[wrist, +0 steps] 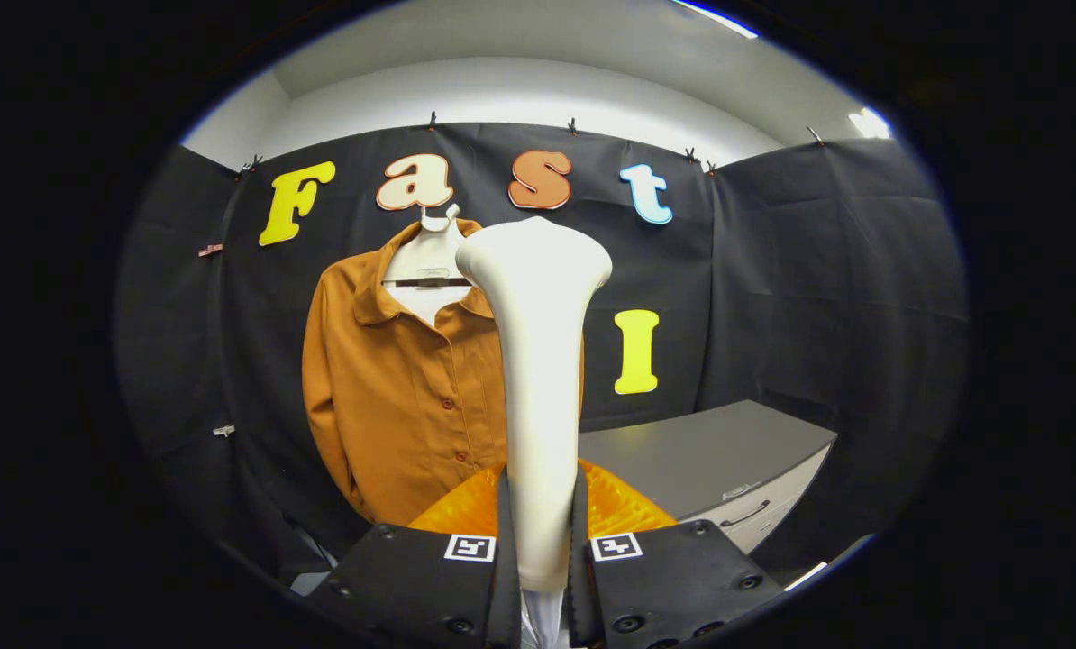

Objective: Iron the clothes twice with a garment steamer, once on the left side and once on the right side.

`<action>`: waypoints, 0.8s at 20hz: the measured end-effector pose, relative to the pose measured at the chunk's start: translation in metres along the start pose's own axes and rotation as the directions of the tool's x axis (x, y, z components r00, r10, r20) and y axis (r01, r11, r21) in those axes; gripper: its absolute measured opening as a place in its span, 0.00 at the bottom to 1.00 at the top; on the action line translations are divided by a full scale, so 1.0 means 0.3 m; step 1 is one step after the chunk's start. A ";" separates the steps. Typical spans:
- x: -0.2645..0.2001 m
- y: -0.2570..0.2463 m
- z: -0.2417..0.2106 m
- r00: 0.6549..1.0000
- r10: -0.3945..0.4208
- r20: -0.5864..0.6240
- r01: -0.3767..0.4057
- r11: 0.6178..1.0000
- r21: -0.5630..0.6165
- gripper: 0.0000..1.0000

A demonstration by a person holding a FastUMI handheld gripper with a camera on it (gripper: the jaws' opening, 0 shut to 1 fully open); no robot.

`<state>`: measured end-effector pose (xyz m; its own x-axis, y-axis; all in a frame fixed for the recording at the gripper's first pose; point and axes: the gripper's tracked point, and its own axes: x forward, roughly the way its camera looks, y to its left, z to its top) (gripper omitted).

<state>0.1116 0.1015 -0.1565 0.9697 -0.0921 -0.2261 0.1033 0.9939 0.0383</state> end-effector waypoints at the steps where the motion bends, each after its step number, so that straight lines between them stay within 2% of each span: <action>1: -0.002 0.004 0.001 1.000 0.003 0.001 -0.003 1.000 0.002 0.24; 16: -0.019 0.038 -0.024 0.999 0.031 -0.019 -0.031 0.999 -0.015 0.24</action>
<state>0.1056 0.1137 -0.1620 0.9682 -0.0602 -0.2430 0.0698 0.9971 0.0311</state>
